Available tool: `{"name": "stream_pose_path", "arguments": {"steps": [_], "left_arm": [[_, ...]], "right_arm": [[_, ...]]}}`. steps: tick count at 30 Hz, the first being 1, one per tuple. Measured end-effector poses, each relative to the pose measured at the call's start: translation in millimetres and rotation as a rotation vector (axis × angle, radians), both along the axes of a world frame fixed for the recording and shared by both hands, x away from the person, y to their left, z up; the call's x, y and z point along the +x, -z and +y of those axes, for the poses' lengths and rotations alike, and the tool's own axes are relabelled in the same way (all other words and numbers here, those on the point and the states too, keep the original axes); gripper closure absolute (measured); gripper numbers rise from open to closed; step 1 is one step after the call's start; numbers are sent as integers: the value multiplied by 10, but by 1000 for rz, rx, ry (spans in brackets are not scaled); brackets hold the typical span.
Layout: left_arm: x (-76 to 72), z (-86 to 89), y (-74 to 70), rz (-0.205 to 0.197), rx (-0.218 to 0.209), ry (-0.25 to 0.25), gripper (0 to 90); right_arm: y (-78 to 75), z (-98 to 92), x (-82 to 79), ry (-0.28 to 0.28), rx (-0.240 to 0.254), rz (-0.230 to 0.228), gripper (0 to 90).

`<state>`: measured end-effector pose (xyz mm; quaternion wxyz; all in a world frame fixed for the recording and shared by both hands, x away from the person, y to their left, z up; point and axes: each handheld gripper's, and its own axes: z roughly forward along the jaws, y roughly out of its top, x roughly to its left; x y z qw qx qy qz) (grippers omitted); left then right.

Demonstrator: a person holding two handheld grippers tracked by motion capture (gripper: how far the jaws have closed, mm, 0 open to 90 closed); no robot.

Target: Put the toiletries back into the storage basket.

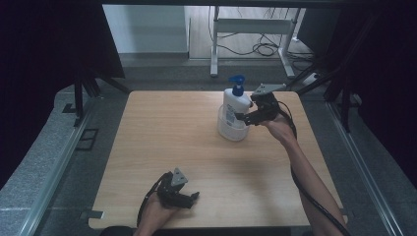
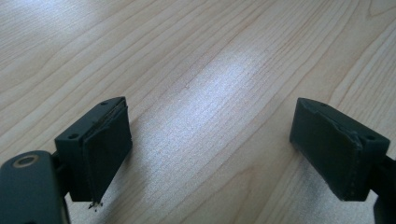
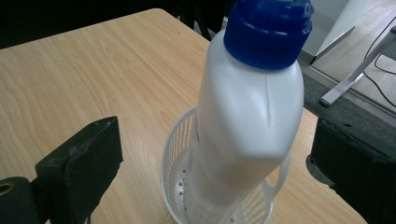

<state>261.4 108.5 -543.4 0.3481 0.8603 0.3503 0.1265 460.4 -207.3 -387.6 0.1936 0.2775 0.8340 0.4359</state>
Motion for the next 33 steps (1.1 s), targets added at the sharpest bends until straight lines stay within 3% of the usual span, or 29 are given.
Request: {"name": "stream_pose_path", "arguments": {"steps": [24,33], "left_arm": [[1,1,-2,-1,3,2,120],[2,1,-2,-1,3,2,120]], "right_arm": [[112,-204,-299,-2,-16,39,0],[208,-305,-453,3,-46,46,0]]}}
